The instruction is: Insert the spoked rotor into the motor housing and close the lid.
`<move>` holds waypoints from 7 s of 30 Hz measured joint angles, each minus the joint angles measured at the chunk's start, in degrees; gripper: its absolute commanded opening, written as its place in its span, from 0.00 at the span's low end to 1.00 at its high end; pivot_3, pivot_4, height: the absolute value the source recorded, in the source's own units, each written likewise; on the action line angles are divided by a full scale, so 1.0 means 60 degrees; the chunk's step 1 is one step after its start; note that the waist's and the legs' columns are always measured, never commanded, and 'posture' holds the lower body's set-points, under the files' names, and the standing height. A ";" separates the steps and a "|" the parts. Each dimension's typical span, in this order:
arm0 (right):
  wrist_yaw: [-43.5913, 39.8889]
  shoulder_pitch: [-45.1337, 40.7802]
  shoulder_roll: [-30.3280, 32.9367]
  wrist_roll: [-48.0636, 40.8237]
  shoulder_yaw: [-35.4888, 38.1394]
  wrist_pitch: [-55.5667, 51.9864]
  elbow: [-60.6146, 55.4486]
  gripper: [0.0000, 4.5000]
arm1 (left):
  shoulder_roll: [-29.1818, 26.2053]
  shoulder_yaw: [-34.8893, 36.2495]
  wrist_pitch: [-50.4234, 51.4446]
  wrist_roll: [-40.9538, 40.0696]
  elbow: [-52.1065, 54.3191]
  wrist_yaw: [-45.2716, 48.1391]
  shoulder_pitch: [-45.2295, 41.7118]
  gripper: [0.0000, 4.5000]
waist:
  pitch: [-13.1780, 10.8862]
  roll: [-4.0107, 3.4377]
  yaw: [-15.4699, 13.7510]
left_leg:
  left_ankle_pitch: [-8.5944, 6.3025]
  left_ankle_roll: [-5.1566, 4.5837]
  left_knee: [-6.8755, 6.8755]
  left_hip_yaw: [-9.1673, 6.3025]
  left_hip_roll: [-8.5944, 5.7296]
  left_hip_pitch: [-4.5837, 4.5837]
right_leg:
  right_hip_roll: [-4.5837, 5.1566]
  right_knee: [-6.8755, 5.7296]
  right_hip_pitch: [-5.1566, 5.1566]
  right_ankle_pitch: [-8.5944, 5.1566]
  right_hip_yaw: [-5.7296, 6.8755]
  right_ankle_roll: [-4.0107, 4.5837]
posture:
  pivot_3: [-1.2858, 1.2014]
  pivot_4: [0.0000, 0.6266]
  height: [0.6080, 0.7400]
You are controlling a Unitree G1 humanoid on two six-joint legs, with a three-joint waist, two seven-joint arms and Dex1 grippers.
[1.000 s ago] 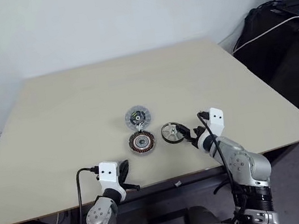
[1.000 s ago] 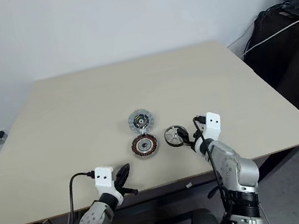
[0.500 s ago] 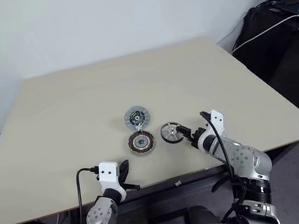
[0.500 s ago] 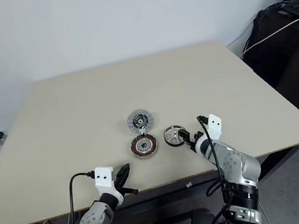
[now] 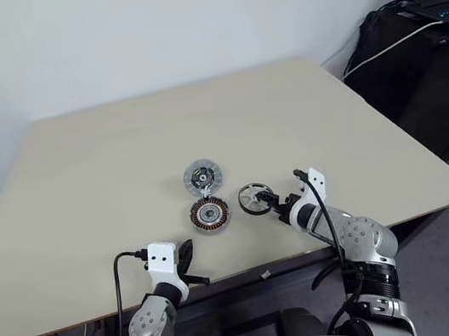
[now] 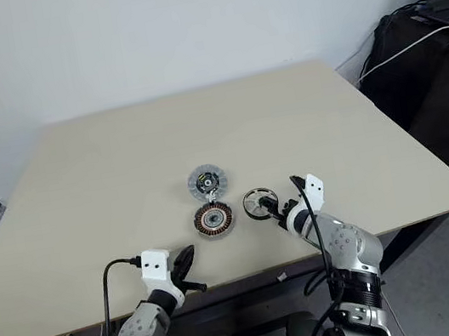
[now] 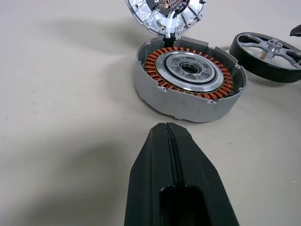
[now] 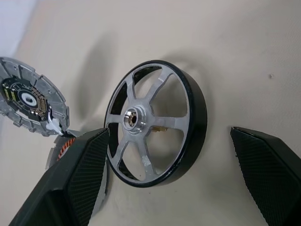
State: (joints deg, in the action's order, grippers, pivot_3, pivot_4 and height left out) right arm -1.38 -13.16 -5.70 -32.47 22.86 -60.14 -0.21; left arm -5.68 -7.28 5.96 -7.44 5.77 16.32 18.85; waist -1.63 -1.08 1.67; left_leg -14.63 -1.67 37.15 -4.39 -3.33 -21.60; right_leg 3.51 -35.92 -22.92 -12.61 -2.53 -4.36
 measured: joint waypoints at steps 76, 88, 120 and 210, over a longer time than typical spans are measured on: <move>0.1117 -0.1124 -0.0573 -0.2474 -0.1483 -0.1132 0.1203 0.08 | -0.0027 -0.0016 0.0021 -0.0057 0.0129 0.0079 0.0146 0.00 | -0.0041 -0.0016 0.0070 | 0.0015 -0.0031 -0.0017 -0.0002 0.0000 -0.0023 | 0.0001 0.0007 -0.0030 -0.0005 0.0000 0.0002 | 0.52 0.00 1.00; 0.1122 -0.1096 -0.0573 -0.2523 -0.1388 -0.1377 0.1202 0.08 | -0.0040 -0.0016 0.0032 -0.0055 0.0129 0.0080 0.0147 0.00 | -0.0041 -0.0016 0.0068 | 0.0015 -0.0031 -0.0017 -0.0002 0.0000 -0.0023 | 0.0001 0.0007 -0.0030 -0.0005 0.0000 0.0002 | 0.52 0.00 1.00; -0.0660 0.0538 0.2613 0.1149 -0.5857 0.2040 -0.1832 0.39 | -0.0044 -0.0012 0.0155 -0.0062 0.0130 0.0165 0.0098 0.00 | -0.0062 0.0014 0.0063 | 0.0000 -0.0018 -0.0007 0.0012 -0.0014 -0.0031 | 0.0013 0.0011 -0.0032 -0.0013 -0.0001 -0.0013 | 0.52 0.00 1.00; -1.0317 -0.6642 0.4325 1.1411 -1.2019 1.4146 0.6486 0.78 | 0.0556 -0.0035 -0.0256 -0.0060 0.0136 -0.0043 0.0371 0.00 | -0.0059 0.0068 -0.0150 | 0.0029 -0.0005 0.0015 -0.0009 -0.0014 0.0025 | -0.0006 -0.0025 0.0014 0.0050 0.0006 0.0067 | 0.52 0.00 1.00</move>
State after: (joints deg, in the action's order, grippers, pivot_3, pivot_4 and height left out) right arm -63.28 -53.01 20.25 36.00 -49.25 24.73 38.70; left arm -2.34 -7.49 4.43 -7.80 6.59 16.07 21.07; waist -1.99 -0.67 0.77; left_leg -14.45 -1.70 37.24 -4.45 -3.42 -21.45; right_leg 3.47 -36.07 -22.83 -12.31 -2.49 -3.96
